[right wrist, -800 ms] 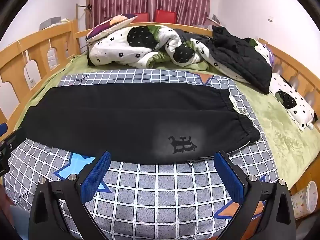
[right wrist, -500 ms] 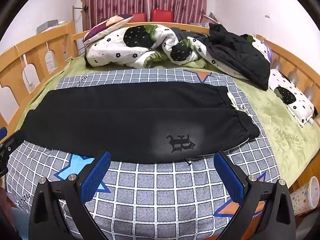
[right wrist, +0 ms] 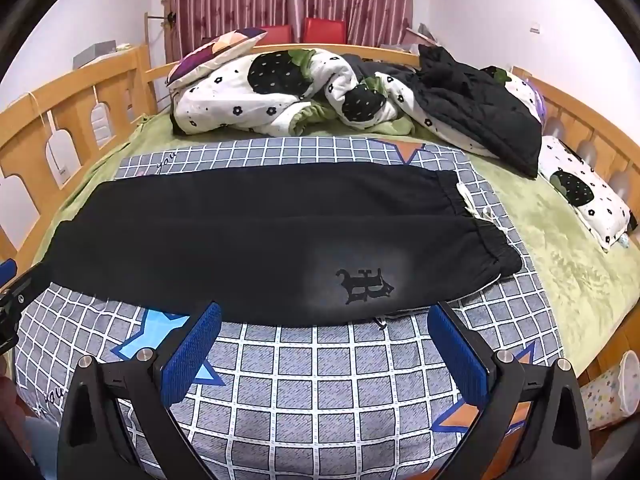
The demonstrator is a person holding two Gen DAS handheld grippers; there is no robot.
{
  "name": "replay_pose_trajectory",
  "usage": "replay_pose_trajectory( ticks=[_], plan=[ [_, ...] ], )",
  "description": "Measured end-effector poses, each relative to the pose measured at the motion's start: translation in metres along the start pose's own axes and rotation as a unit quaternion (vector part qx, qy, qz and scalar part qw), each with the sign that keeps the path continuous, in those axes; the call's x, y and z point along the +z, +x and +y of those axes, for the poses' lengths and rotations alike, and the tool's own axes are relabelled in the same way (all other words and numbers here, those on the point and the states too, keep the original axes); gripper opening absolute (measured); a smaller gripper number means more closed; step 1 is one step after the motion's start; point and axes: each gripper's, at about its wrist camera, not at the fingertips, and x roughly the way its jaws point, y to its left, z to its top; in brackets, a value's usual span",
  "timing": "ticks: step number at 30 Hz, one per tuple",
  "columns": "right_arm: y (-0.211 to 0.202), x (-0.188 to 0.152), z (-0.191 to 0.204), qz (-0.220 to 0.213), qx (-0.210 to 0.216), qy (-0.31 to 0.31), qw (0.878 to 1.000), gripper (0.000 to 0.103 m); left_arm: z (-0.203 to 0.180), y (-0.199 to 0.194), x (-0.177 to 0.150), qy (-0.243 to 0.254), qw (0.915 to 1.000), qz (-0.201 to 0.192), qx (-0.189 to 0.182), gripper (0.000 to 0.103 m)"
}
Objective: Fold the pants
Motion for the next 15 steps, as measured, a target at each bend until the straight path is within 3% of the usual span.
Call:
replay_pose_trajectory(
  ticks=[15],
  plan=[
    [0.0017,-0.0012,0.0013,-0.001,-0.002,-0.001,1.000,0.101,0.0064,-0.0023,-0.0019,-0.002,1.0000,-0.008,0.001,0.103]
  ],
)
